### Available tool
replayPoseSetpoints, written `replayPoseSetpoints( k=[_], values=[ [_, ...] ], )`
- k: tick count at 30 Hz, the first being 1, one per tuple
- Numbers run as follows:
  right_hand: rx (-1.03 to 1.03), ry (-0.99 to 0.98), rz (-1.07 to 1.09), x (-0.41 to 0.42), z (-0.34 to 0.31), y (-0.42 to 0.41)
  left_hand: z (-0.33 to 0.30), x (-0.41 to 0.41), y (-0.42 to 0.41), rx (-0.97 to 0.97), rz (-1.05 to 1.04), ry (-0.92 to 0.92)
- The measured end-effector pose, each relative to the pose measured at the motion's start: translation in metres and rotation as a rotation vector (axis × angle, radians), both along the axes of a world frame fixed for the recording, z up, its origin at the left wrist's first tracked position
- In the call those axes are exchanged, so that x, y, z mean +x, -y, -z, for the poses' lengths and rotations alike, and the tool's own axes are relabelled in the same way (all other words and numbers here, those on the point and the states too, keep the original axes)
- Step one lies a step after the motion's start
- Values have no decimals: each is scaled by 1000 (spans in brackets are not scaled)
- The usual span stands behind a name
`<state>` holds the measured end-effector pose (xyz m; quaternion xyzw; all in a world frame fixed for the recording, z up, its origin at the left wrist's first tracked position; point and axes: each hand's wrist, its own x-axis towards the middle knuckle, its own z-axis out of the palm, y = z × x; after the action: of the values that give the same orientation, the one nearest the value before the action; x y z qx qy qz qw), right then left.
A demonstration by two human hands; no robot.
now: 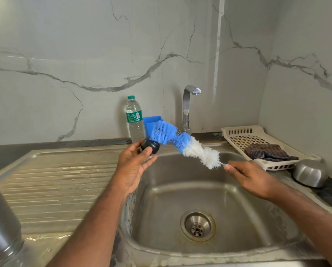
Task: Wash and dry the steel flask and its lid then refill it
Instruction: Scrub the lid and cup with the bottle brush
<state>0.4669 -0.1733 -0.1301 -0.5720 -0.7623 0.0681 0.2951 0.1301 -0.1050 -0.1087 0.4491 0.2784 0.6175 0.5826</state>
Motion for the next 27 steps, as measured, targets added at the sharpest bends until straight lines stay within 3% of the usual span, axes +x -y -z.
replayPoseSetpoints(
  k=[6, 11, 16, 21, 25, 27],
  values=[
    [40, -7, -64, -1, -1, 2, 0, 2, 0, -24, -79, -42],
    [89, 40, 0, -6, 2, -2, 6, 14, 6, -16, -55, -248],
    [67, 32, -33, 6, 2, 1, 3, 1, 2, -51, -162, -216],
    [102, 64, 4, -9, 4, -3, 9, 13, 4, 65, -212, -414],
    [69, 44, -31, 3, 1, 2, 7, -2, -3, 46, -313, -372],
    [73, 53, -30, 5, 2, 3, 7, -3, -2, 73, -316, -452]
  ],
)
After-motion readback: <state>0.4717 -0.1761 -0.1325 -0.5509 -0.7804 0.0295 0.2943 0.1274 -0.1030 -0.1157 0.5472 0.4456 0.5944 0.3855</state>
